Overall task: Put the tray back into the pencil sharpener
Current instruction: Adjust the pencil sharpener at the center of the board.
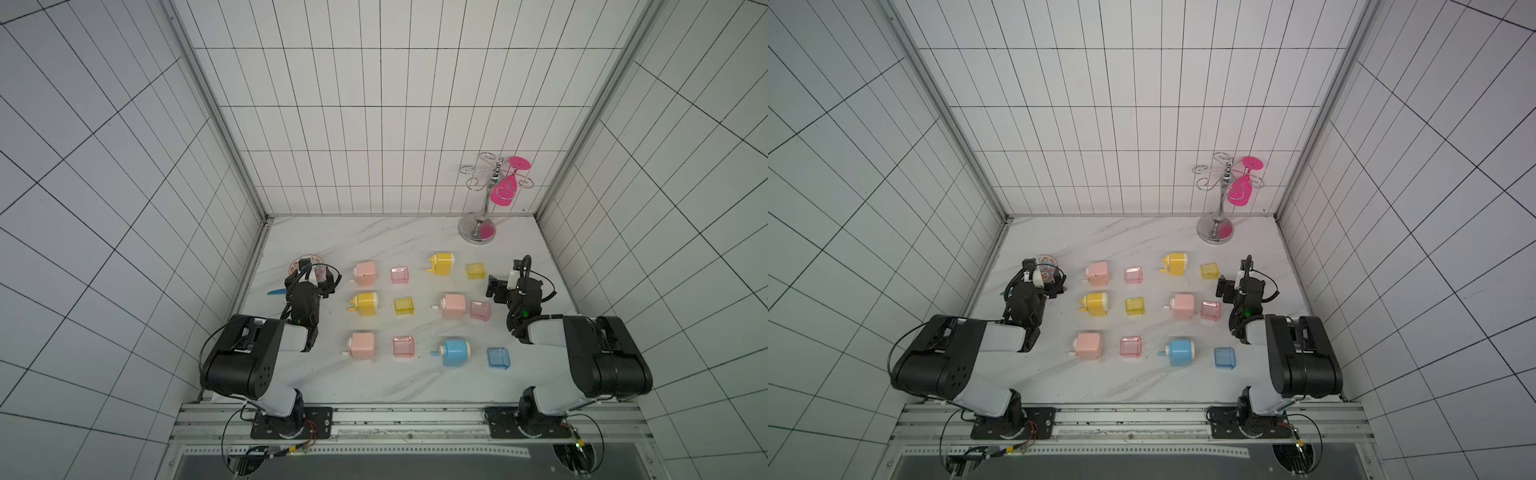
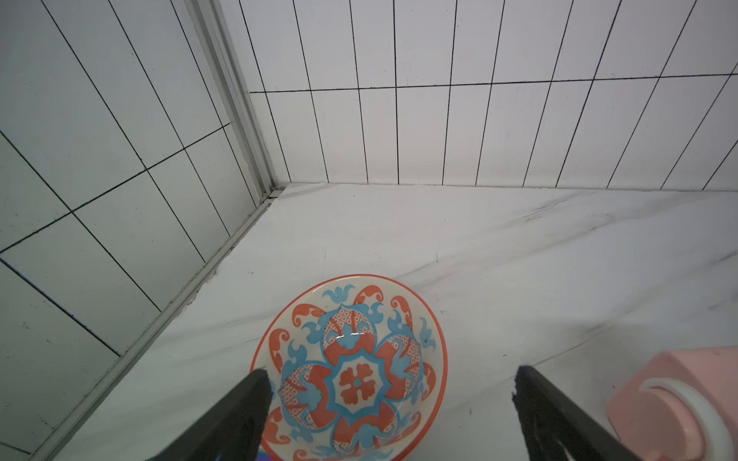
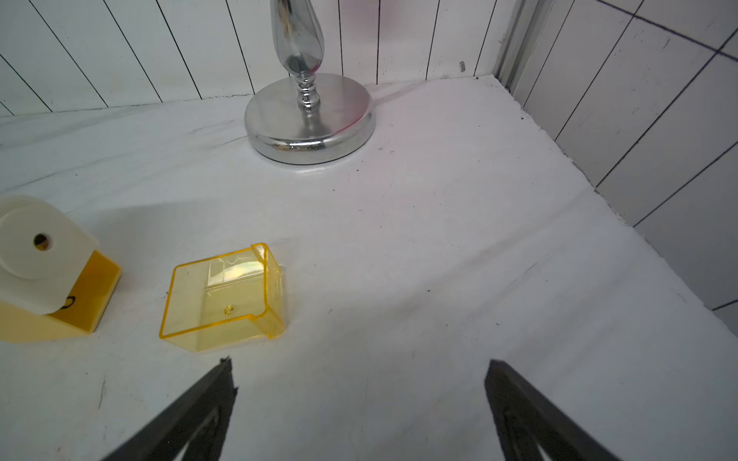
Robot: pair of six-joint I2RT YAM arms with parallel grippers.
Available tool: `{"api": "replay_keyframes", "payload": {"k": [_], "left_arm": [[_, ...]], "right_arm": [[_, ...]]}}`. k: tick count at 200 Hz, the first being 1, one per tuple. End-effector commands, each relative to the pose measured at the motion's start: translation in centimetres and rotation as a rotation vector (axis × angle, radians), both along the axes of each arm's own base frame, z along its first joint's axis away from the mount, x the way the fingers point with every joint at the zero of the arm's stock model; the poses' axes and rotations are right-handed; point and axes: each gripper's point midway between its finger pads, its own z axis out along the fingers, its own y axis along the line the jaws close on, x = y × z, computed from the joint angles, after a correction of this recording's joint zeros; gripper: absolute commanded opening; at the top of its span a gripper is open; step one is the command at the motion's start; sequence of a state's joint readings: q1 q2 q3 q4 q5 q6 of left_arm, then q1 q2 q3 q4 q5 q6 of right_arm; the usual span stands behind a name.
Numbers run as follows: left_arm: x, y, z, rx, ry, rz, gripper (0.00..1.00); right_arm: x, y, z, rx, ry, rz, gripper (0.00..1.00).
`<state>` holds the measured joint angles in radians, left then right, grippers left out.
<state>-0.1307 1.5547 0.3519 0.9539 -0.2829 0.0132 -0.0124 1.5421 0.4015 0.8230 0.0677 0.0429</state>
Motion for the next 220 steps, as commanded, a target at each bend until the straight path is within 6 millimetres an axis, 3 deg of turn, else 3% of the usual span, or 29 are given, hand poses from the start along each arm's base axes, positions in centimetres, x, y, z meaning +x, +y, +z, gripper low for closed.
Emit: {"api": "replay_keyframes", "payload": {"k": [1,220], "left_arm": [[0.42,-0.12,0.35,0.013,-0.011,-0.012,0.98],[0.73,-0.01,0.26,-0.007,-0.007,-0.031,0.97]], "right_arm": [[0.87,0.30,1.04,-0.016,-0.027,0.019,0.98],[0.86,0.23,1.06,-0.006,-0.027,0.020,0.99]]}}
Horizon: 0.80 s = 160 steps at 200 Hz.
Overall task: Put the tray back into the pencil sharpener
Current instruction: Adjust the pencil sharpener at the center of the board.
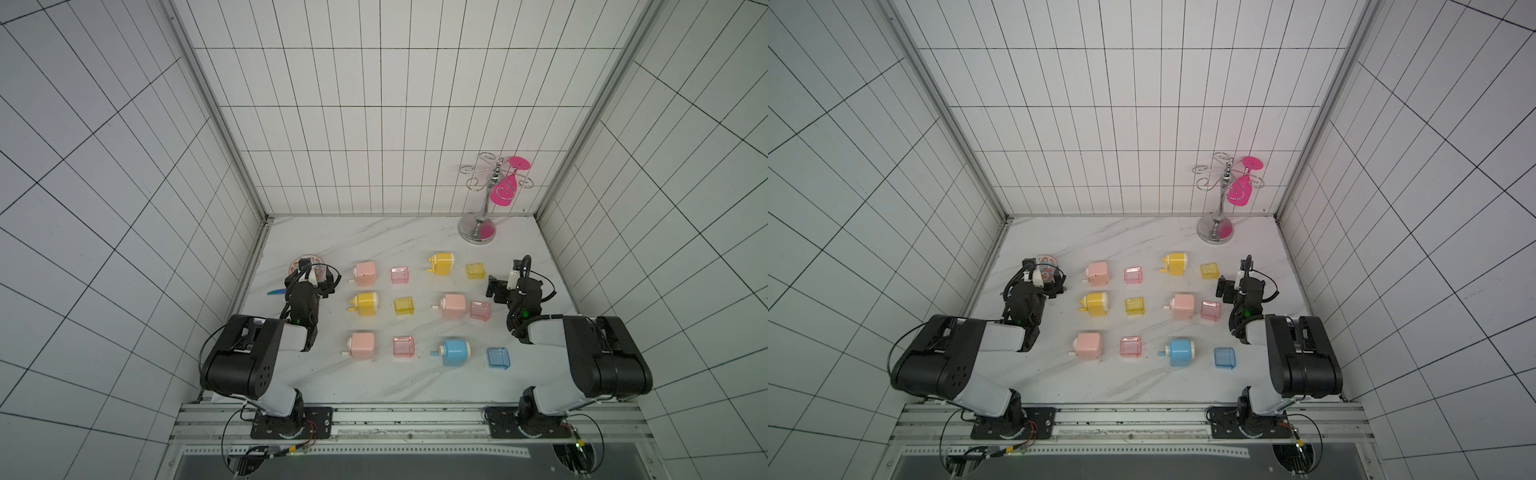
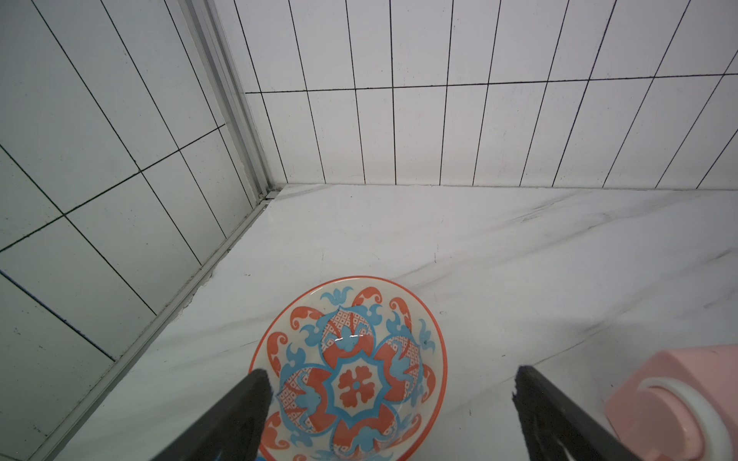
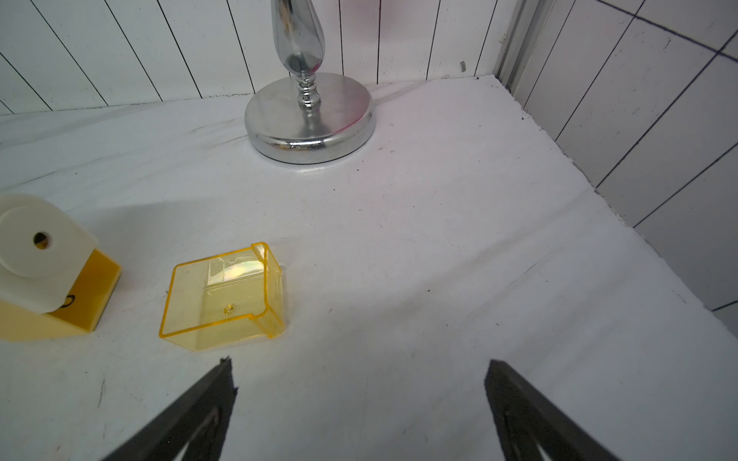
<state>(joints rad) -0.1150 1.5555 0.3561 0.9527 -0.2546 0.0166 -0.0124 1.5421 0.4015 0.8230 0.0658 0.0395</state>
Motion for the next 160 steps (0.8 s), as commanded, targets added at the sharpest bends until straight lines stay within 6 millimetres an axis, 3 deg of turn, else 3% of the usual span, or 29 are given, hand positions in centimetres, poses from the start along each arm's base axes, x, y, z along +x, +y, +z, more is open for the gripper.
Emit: {"api": "replay_keyframes", "payload": {"k": [1,51,75,88,114,138,160], "left_arm": [[0.5,-0.1,0.1,-0.005,-0.005,-0.018,0.97],[0.3,0.2,0.5,-0.005,-0.018,0.002,0.82],[-0.1,0.9,3.7,-0.005,-0.060,0.047,0.80],[-0.5,1.2,5.4,-0.023,-0.038,0.077,0.78],[-1.4,1.6,10.7,-0.107,-0.087,0.128,0.74],[-2.2,-1.1,15.7,-0.169,-0.033,0.055,0.74],[-3.5,-4.4,18.8,-0.234,0.069,-0.060,0.73]], "right_arm": [[0.9,0.2,1.1,-0.004,-0.028,0.017,0.99],[0.8,-0.3,1.5,-0.009,-0.040,-0.012,0.99],[0.0,-1.0,3.6,0.009,0.031,-0.075,0.98],[-0.5,-1.1,5.7,0.050,0.041,-0.100,0.94],[-2.3,-0.3,10.1,0.104,0.004,-0.124,0.91],[-4.8,-0.2,12.4,0.195,0.102,-0.218,0.81],[-6.6,2.6,13.5,0.307,0.256,-0.140,0.80]]}}
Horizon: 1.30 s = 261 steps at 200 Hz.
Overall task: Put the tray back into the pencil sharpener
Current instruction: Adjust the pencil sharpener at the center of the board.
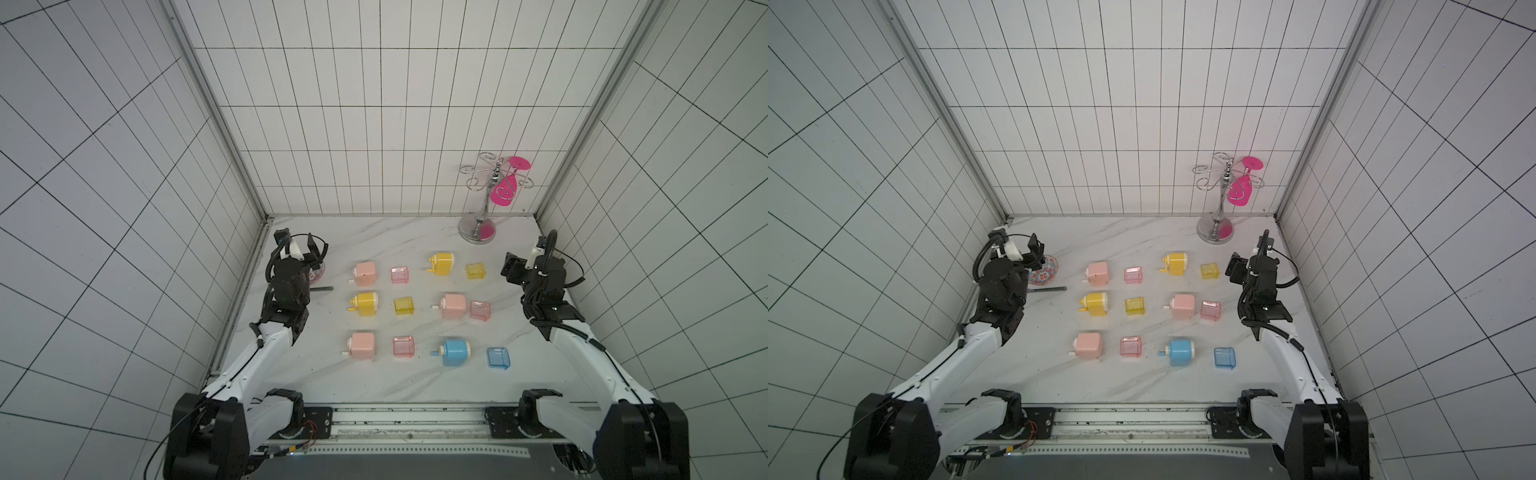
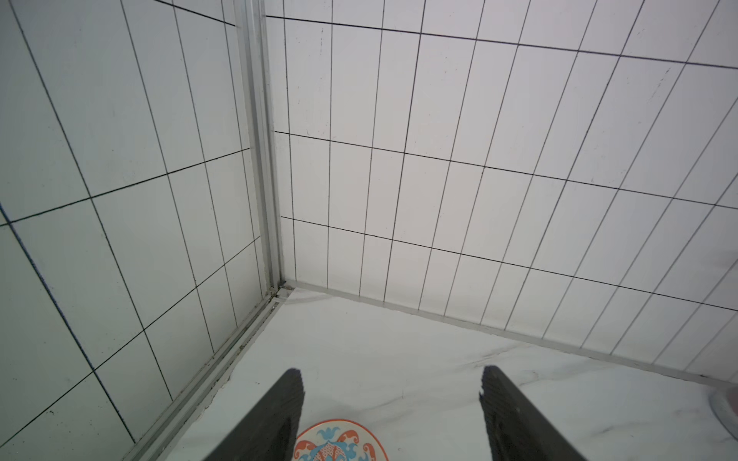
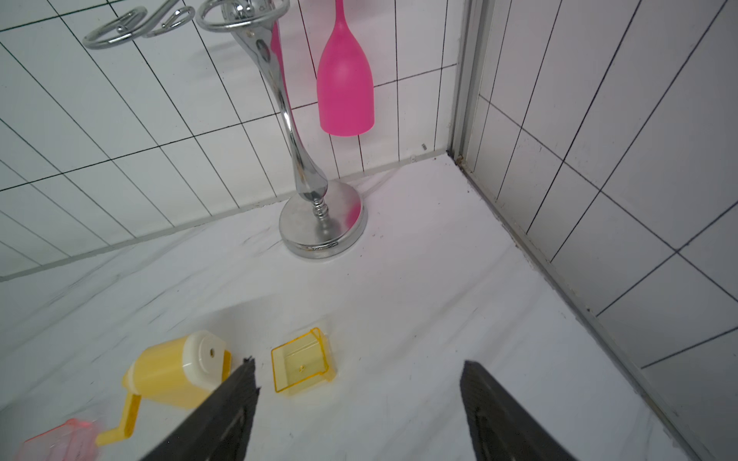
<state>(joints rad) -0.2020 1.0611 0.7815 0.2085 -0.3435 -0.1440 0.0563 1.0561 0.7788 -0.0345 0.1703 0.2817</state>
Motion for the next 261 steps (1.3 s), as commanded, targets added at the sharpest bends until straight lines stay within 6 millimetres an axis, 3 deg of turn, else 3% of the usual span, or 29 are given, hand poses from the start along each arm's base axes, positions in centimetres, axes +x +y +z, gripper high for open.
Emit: {"api": "replay_keyframes", "payload": {"k": [1,32,58,82,113,129,175,261], "left_arm": [[-2.0,-2.9,-1.7,-0.053,0.264,-0.114,0.73],[-3.3,-6.9,-1.6,-0.046,0.503,-0.283,0.73],[-3.7,-9.9,-1.2,0.205,0.637,-0.460,0.76],[-3.8,-12.8,1.2,0.526,0.550,-0.661,0.75],[-2.8,-15.3,2.9,0.753,0.357,-0.803,0.67],[-2.4,-16.6,1.0,0.852,0.351,-0.901,0.67],[-0.5,-18.6,-8.0,1.033,0.489,-1.106,0.75],[1.4,-20.5,-16.6,1.139,0.637,-1.239,0.86]], "right_arm": [[-3.9,2.0,-2.1,0.149,0.291,0.014,0.80],[-6.4,7.2,0.0,0.195,0.408,0.200,0.78],[-8.3,10.2,1.2,0.168,0.444,0.329,0.79],[-9.6,10.9,0.8,0.148,0.476,0.374,0.79],[-10.5,11.6,0.2,0.171,0.493,0.414,0.79],[-10.9,12.3,-0.2,0.189,0.513,0.445,0.79],[-11.1,14.3,-1.6,0.231,0.582,0.515,0.79],[-10.0,19.1,-1.2,0.202,0.657,0.631,0.80]]}}
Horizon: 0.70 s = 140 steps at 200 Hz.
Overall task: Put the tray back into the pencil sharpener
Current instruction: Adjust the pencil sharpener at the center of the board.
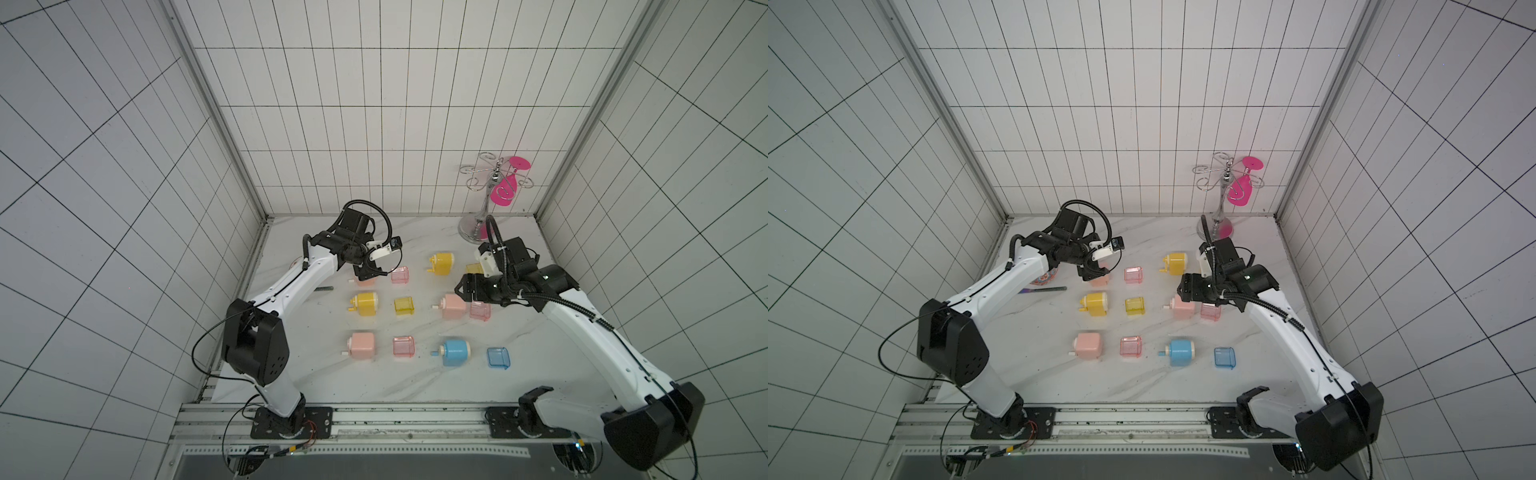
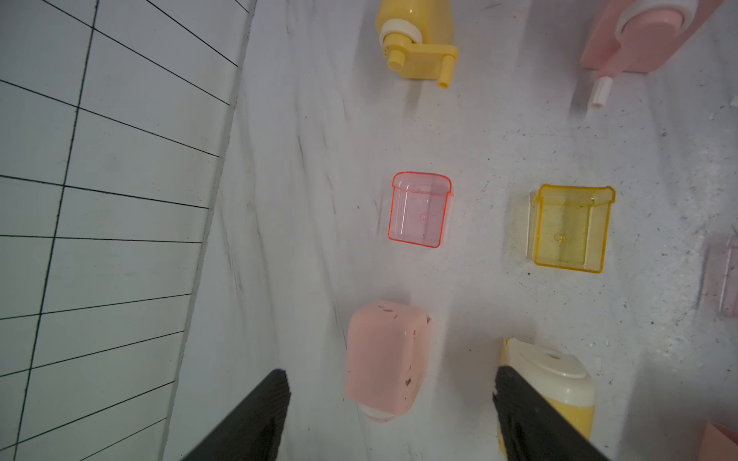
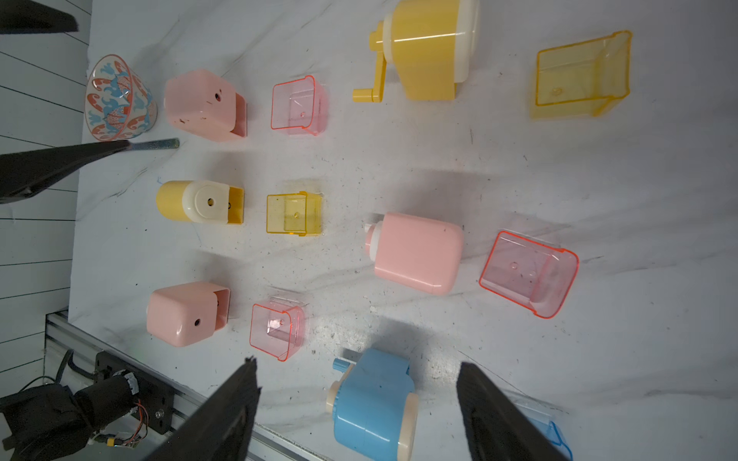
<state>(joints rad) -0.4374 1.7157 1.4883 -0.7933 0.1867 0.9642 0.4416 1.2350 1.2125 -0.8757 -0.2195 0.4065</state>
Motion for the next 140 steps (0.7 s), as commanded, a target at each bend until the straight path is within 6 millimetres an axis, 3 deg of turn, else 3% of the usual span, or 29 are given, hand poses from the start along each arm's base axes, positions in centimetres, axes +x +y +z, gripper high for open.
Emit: {"api": "replay_keyframes", "payload": {"k": [1,33,74,140], "left_arm": [[0.5,-0.6,-1.6,0.061,-0.004,-0.069,0.86],[1.3,-0.7,-2.3,0.120,-0.038,-0.068,0.89],[1.3,0.5,-1.6,0.188,-0.104,-0.047,0.90],[0.7,2.1,-0.8,0.222,-0.117,-0.034,0.83]], "right_arm": [[-0.4,1.4,1.4,0.013,0.003,0.036,0.80],[-1.1,2.0,1.4,0.010,0.006,0.057,0.80],[-2.6,1.7,1.5,0.036,-0.007,0.053,0.80],[-4.5,2.0,1.6,0.118,-0.011,0.066,0.80]]}}
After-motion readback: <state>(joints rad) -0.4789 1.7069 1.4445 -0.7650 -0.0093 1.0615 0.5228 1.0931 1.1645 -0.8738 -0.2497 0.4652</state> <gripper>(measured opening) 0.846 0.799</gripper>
